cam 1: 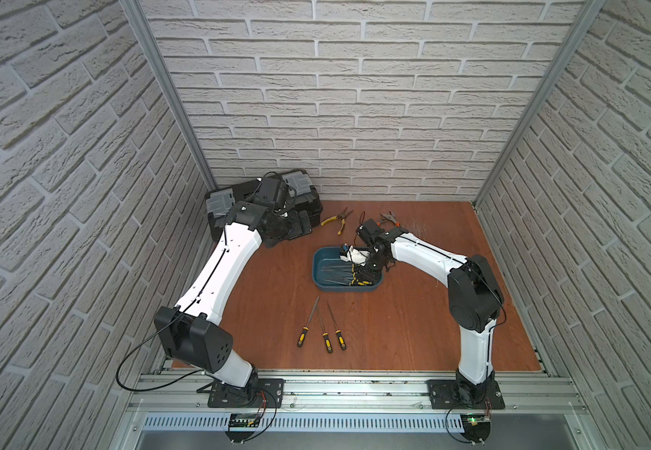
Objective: Put the file tool into the storage box
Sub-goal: Place the file tool in the storage box.
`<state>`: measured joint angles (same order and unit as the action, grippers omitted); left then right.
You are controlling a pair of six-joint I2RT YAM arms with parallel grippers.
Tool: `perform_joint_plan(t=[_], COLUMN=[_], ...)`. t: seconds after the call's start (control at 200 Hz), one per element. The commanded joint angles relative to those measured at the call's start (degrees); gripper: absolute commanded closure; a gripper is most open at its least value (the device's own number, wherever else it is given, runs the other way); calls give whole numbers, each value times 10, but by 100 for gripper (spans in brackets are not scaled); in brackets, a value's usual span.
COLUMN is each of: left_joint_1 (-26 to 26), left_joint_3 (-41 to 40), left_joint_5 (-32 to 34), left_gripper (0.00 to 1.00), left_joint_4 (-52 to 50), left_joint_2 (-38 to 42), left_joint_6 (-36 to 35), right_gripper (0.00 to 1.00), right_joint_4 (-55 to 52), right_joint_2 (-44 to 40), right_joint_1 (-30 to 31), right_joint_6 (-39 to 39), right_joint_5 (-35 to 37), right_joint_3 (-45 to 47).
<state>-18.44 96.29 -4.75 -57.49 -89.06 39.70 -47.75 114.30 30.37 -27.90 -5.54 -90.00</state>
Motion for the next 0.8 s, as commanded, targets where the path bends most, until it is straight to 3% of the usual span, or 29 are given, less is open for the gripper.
perform_joint_plan(t=[0.0,0.195,0.4,0.635,0.795], left_joint_1=[-2,4,9,11,24], left_joint_3=[22,10,-2,-2,-63], left_joint_5=[7,8,13,7,-13], left_gripper=[2,2,2,2,2], left_joint_4=[-6,21,47,52,70], left_joint_2=[-18,-24,-36,-51,-24], left_joint_6=[-2,11,-1,-17,-18], right_gripper=[55,49,49,51,51], right_joint_4=[33,37,20,47,80], right_joint_2=[-5,-61,-132,-268,-342], right_joint_1=[-1,-1,1,34,91], right_joint_6=[5,64,229,478,627], right_joint_5=[14,43,65,105,131], right_joint_3=[-13,-13,-3,136,253])
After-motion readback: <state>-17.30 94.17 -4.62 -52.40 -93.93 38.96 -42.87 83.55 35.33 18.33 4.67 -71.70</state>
